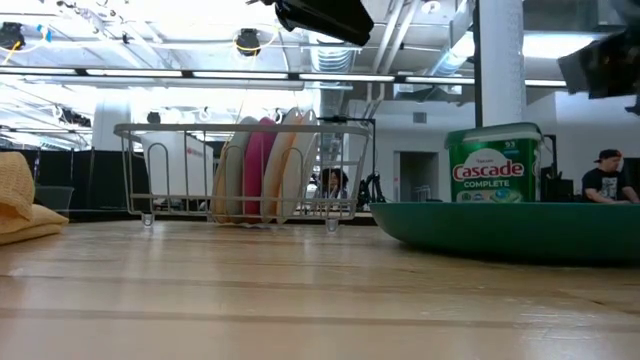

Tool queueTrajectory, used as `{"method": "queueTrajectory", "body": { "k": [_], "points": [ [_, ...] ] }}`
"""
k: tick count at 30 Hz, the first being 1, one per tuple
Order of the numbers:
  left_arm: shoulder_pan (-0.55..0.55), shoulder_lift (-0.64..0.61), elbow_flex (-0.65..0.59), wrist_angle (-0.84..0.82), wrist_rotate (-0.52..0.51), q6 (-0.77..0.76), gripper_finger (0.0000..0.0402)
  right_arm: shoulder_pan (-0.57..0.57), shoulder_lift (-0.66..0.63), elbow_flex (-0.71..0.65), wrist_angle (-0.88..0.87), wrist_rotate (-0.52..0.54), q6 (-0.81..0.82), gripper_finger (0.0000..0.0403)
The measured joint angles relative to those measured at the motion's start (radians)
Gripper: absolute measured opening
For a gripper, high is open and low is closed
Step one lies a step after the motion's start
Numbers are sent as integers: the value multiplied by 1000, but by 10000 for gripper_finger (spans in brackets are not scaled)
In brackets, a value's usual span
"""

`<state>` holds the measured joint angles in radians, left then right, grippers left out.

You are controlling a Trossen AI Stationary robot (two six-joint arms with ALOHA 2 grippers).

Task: Sort dishes
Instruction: Put the white plate into the dish rack

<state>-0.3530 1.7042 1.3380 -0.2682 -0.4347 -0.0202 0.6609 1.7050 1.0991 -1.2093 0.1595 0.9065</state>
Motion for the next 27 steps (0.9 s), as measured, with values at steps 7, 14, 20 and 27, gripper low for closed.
{"method": "queueTrajectory", "body": {
  "k": [7, 14, 20, 27],
  "points": [
    [-1, 0, 0, -2, 6, -18, 134, -15, -1, -62, 80, 8, -17, 0],
    [-1, 0, 0, -4, 6, -7, 134, -50, -2, -96, 118, 8, -46, 0],
    [1, 0, 0, -3, 6, -60, 134, -83, -2, -125, 269, 5, -95, 0],
    [2, 0, 0, -2, 3, -70, 134, -110, -3, -125, 302, 1, -124, 0]
  ]
}}
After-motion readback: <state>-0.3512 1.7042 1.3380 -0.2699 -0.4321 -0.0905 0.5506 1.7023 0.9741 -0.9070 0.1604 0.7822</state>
